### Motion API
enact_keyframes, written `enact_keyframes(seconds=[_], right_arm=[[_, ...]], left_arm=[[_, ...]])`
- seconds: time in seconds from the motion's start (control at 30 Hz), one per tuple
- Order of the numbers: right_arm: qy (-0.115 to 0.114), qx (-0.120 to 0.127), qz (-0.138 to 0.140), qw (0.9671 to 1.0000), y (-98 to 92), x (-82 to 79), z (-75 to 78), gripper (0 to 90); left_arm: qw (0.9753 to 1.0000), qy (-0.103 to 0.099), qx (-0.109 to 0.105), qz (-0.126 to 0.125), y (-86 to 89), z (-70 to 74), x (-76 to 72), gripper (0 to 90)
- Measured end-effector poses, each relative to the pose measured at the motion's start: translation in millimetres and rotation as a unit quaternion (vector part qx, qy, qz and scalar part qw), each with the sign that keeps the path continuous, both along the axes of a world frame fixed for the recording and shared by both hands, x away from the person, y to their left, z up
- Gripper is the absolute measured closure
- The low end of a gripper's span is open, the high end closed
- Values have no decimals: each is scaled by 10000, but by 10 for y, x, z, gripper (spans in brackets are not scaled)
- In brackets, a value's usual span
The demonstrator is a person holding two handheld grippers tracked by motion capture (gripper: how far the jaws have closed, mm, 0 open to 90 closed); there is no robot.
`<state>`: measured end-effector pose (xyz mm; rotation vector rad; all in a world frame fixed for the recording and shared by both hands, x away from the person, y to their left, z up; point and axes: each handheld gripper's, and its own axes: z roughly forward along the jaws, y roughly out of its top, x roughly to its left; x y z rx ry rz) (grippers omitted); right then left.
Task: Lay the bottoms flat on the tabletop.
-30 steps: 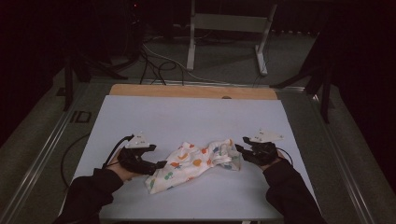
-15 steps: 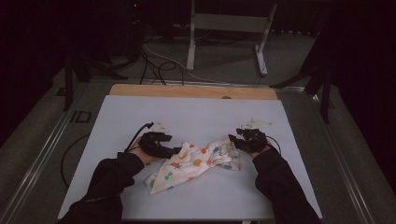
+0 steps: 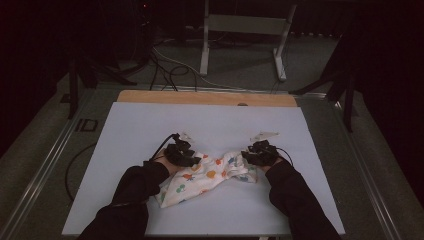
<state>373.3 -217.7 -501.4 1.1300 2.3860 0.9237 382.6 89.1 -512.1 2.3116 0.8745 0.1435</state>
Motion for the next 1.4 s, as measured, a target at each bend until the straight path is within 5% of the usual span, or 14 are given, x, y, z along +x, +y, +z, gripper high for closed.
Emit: enact_keyframes(seconds=[0.13,0.2,0.33,0.53,0.87,0.97,1.17,1.4], right_arm=[[128,-31,5,9999,-21,2,-54,704],[158,-179,148,9996,-11,-1,-67,850],[62,-191,231,9995,-3,-28,-29,887],[-171,-21,266,9995,-68,-123,133,888],[-288,116,573,9979,-130,-493,286,886],[-208,104,750,9969,-94,-635,256,886],[82,-443,978,9942,4,-775,25,884],[241,-419,998,9938,35,-757,-33,877]], left_arm=[[10000,-11,-7,29,-6,-3,3,720],[9999,2,-76,135,-9,-4,13,835],[9998,-53,-96,150,3,34,9,889],[9988,-300,-243,303,108,184,-31,897],[9978,-510,-379,183,269,293,-259,897],[9983,-447,-342,140,291,256,-326,897],[9987,-310,-383,164,328,132,-343,897],[9982,-311,-483,177,334,113,-334,896]])
